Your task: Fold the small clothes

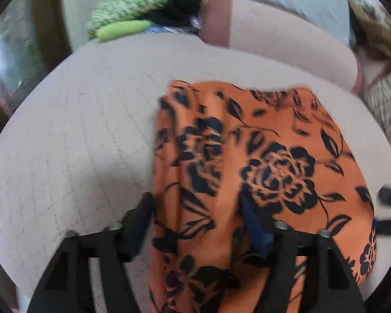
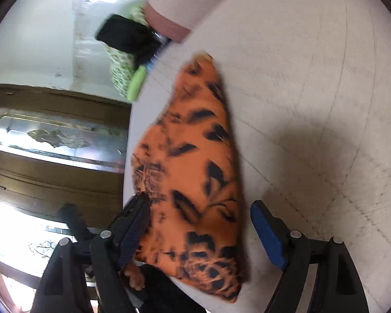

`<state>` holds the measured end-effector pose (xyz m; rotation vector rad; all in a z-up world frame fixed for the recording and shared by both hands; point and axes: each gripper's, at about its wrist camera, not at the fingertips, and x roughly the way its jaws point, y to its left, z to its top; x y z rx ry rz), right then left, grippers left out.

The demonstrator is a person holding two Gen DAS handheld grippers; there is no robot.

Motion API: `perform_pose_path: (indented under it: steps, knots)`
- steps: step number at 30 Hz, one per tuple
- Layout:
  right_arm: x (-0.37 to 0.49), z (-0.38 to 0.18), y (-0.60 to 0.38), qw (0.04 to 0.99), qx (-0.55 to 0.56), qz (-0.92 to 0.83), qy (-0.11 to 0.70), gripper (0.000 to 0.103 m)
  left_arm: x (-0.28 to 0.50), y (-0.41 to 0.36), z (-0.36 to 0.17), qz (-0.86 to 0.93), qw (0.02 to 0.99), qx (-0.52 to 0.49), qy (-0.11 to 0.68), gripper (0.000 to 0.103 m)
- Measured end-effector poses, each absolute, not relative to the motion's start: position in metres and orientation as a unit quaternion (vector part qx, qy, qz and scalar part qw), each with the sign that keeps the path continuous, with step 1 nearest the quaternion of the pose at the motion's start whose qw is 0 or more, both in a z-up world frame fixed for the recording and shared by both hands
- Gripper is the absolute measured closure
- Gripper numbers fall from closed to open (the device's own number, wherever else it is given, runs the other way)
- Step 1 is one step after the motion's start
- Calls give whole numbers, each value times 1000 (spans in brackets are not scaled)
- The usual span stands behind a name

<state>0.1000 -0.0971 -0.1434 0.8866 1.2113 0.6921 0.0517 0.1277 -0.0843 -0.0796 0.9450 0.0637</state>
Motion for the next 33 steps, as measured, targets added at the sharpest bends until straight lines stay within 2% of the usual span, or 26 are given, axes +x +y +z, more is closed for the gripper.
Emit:
perform_pose_path:
  steps: [2, 4, 6, 9, 10, 12, 13, 14, 16, 18, 21, 22, 23, 24, 25, 28, 30, 31, 32, 33]
  knots:
    - [105, -154, -76, 664, 386, 324, 552, 24, 51, 130, -85, 28, 890, -38, 454, 26]
    - [107, -150, -59, 689, 334, 311, 563, 56, 48, 136, -87, 21, 891, -50, 451, 26]
    - [100, -133, -54, 717, 302, 311, 545, 65, 48, 143, -90, 14, 890, -68, 450, 26]
    - [85, -118, -39, 763, 218, 284, 538, 66, 45, 147, -93, 16, 894, -59, 445, 23]
    - [87, -129, -33, 760, 189, 275, 557, 59, 45, 146, -93, 16, 894, -57, 444, 23]
    - [90, -138, -42, 742, 237, 279, 562, 50, 42, 151, -91, 13, 894, -64, 443, 23]
    - [91, -134, -54, 725, 285, 285, 558, 42, 40, 147, -91, 11, 894, -69, 443, 23]
    - [92, -130, -61, 723, 305, 289, 549, 38, 43, 148, -93, 9, 892, -76, 445, 23]
    - [100, -117, -77, 737, 331, 284, 516, 25, 48, 148, -95, 8, 892, -80, 446, 23]
    - [114, -110, -85, 744, 336, 276, 507, 22, 46, 148, -94, 8, 892, -78, 444, 23]
    - [150, -129, -78, 721, 362, 278, 522, 22, 50, 150, -98, 5, 891, -86, 446, 23]
    - [164, -143, -65, 700, 362, 284, 546, 25, 50, 150, -98, 4, 890, -89, 447, 23]
    - [169, -149, -58, 693, 355, 287, 557, 37, 49, 151, -98, 5, 890, -90, 447, 23]
    - [170, -147, -49, 700, 331, 293, 561, 62, 48, 150, -97, 5, 890, -91, 446, 23]
    - [164, -132, -39, 736, 280, 287, 545, 65, 47, 150, -97, 5, 890, -92, 446, 23]
    - [143, -101, -18, 802, 166, 261, 511, 67, 45, 148, -96, 4, 890, -92, 447, 23]
    - [146, -118, -11, 797, 121, 246, 538, 65, 45, 147, -96, 6, 891, -87, 445, 23]
    - [151, -121, -20, 787, 165, 250, 540, 57, 44, 149, -96, 6, 892, -87, 444, 23]
    - [153, -121, -27, 776, 202, 255, 540, 54, 44, 151, -96, 4, 891, -93, 445, 23]
    - [155, -118, -36, 765, 244, 263, 534, 44, 44, 152, -96, 3, 890, -97, 446, 23]
